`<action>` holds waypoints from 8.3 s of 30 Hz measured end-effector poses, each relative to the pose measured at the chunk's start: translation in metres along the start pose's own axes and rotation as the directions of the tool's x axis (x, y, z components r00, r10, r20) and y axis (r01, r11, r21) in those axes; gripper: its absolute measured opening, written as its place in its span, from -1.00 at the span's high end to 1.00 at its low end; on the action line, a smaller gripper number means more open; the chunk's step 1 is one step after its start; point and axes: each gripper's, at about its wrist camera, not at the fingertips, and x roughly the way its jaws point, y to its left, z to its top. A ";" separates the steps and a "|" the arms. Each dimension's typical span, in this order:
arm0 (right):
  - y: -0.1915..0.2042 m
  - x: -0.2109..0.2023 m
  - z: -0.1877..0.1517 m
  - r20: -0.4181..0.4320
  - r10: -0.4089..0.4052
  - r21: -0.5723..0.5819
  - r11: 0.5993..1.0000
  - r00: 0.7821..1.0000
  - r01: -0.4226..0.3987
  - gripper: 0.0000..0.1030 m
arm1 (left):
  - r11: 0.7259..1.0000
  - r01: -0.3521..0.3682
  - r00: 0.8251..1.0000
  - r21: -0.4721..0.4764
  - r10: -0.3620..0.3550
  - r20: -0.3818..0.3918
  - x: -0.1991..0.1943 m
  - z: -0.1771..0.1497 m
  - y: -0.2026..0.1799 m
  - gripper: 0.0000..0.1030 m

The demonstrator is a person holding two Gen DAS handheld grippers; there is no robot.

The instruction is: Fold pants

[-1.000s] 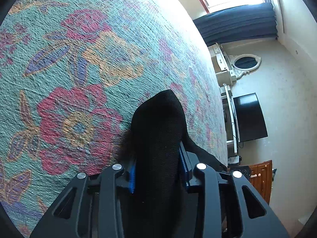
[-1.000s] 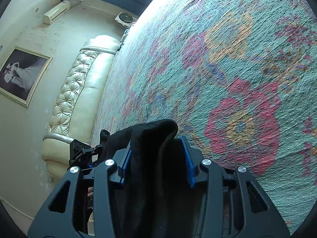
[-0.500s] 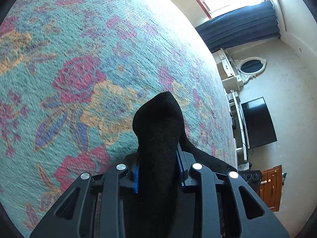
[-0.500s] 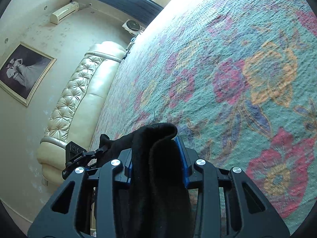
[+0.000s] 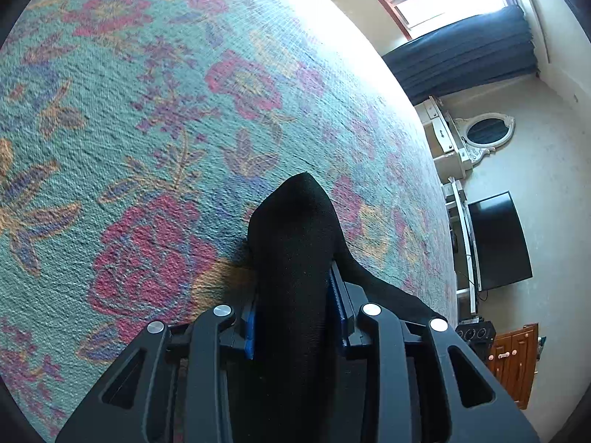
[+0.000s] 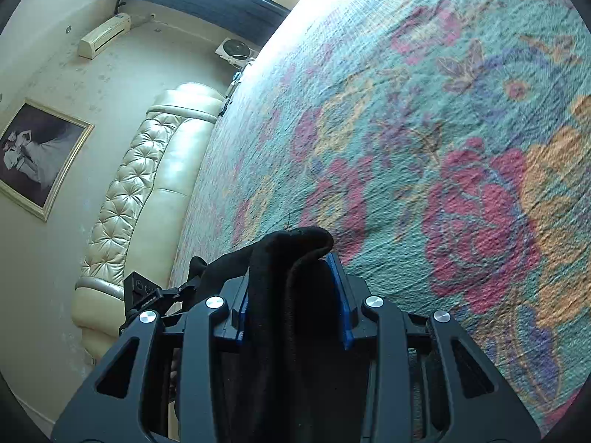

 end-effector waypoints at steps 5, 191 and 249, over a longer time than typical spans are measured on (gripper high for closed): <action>-0.004 -0.004 -0.003 -0.010 0.036 0.037 0.999 0.999 -0.036 0.13 | 0.994 0.097 0.995 -0.042 -0.097 0.000 -0.004 -0.004 0.011 0.16; -0.010 -0.088 -0.117 -0.119 0.056 0.050 0.998 0.991 -0.050 -0.05 | 0.970 -0.243 0.969 0.017 0.243 0.041 -0.091 -0.132 0.012 -0.58; 0.113 -0.175 -0.265 0.264 -0.543 -0.358 0.712 0.797 0.604 -0.74 | 0.791 -0.547 0.820 0.274 0.443 0.362 -0.132 -0.216 -0.055 -0.66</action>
